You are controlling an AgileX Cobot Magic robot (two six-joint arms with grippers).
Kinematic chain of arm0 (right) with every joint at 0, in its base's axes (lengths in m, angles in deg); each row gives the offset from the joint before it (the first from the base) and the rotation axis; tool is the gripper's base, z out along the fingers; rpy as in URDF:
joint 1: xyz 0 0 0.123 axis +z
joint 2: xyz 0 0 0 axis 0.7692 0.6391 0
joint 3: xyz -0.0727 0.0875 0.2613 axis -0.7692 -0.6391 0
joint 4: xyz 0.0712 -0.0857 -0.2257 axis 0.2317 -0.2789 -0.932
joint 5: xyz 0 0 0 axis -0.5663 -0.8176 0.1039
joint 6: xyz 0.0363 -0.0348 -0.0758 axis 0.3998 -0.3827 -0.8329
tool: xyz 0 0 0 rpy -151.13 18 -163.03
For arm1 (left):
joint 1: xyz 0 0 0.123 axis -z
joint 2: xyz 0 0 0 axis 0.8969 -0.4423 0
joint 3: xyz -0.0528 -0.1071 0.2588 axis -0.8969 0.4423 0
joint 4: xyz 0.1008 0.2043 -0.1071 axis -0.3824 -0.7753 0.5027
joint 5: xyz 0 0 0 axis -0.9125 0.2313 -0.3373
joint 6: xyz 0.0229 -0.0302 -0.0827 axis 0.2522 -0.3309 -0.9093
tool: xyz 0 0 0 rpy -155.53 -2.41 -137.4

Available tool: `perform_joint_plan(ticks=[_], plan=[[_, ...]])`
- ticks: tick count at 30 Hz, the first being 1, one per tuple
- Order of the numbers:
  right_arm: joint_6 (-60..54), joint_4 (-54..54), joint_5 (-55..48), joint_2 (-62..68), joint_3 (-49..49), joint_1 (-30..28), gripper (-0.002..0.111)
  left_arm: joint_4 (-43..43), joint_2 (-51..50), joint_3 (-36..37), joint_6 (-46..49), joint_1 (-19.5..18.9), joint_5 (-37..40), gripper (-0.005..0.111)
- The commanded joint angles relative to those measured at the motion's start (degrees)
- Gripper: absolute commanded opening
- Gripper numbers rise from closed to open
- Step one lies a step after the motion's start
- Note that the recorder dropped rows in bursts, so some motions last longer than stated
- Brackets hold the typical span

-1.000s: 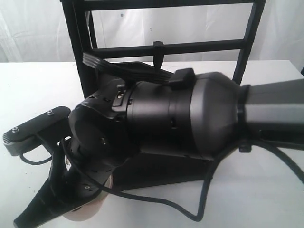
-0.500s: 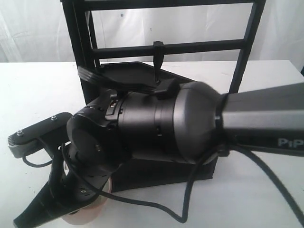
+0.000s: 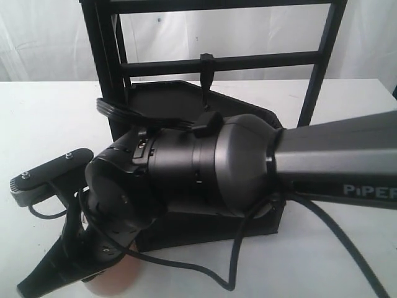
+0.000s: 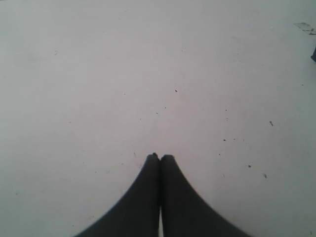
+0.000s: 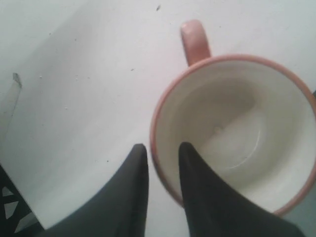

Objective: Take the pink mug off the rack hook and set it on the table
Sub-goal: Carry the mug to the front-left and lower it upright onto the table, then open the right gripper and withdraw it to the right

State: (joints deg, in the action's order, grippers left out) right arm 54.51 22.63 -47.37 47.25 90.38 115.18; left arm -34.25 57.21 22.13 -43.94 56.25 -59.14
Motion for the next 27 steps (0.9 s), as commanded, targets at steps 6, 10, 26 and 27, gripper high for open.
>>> perform_joint_plan(ticks=[6, 10, 26, 27], plan=[[0.03, -0.36, 1.0, 0.53, 0.16, -0.47, 0.023, 0.16, 0.24, 0.15, 0.24, 0.27, -0.01, 0.0], [0.03, -0.36, 2.21, 0.43, 0.16, -0.47, 0.023, 0.16, 0.24, 0.15, 0.24, 0.27, -0.01, 0.0], [0.03, -1.13, -15.18, -11.55, 0.16, -0.47, 0.013, 0.16, 0.24, 0.15, 0.24, 0.27, -0.01, 0.0], [-0.08, -1.45, -17.88, -12.19, 0.16, -0.47, 0.01, 0.16, 0.24, 0.15, 0.24, 0.27, -0.01, 0.0]])
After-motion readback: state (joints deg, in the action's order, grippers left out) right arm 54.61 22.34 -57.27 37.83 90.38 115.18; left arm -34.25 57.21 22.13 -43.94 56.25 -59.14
